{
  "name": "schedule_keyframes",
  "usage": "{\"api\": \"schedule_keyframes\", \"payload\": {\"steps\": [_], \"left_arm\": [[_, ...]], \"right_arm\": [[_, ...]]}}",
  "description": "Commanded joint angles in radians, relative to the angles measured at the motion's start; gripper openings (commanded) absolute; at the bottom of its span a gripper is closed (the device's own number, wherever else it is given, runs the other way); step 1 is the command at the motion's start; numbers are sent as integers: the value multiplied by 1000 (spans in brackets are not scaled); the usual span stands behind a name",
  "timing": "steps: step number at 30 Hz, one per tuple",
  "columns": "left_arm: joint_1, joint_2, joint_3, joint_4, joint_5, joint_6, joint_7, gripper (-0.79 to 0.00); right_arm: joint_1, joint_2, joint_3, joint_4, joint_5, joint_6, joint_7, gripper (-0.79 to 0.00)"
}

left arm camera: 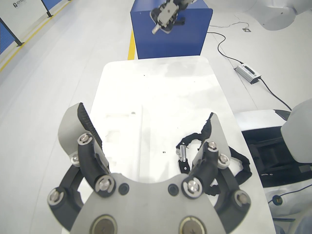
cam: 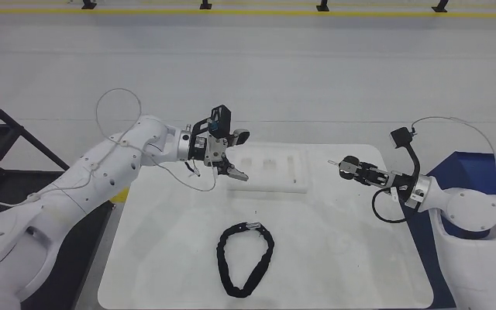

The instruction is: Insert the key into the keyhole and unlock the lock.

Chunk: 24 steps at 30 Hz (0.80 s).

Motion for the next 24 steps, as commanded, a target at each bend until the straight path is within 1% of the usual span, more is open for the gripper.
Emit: {"api": "schedule_keyframes", "payload": {"steps": [1,4,7,11,14,18,20,24], "left_arm": [[27,-2,0,6,31,0,18,0],[65,-10,0,24,86,0,44,0],[103,-25,0,41,147,0,55,0],[151,-50,0,81,197,0,35,0],[181,-72,0,96,209,0,-8,0],[217,-101,0,83,221,0,-137,0],[232,-114,0,78,201,0,-215,0],[239,-140,0,74,130,0,-364,0]], "right_arm": [[0,0,0,0,0,0,0,-785],[0,0,0,0,0,0,0,-785],[0,0,0,0,0,0,0,-785],[0,0,0,0,0,0,0,-785],[0,0,0,0,0,0,0,-785],[0,0,0,0,0,0,0,-785],[0,0,0,0,0,0,0,-785],[0,0,0,0,0,0,0,-785]]}}
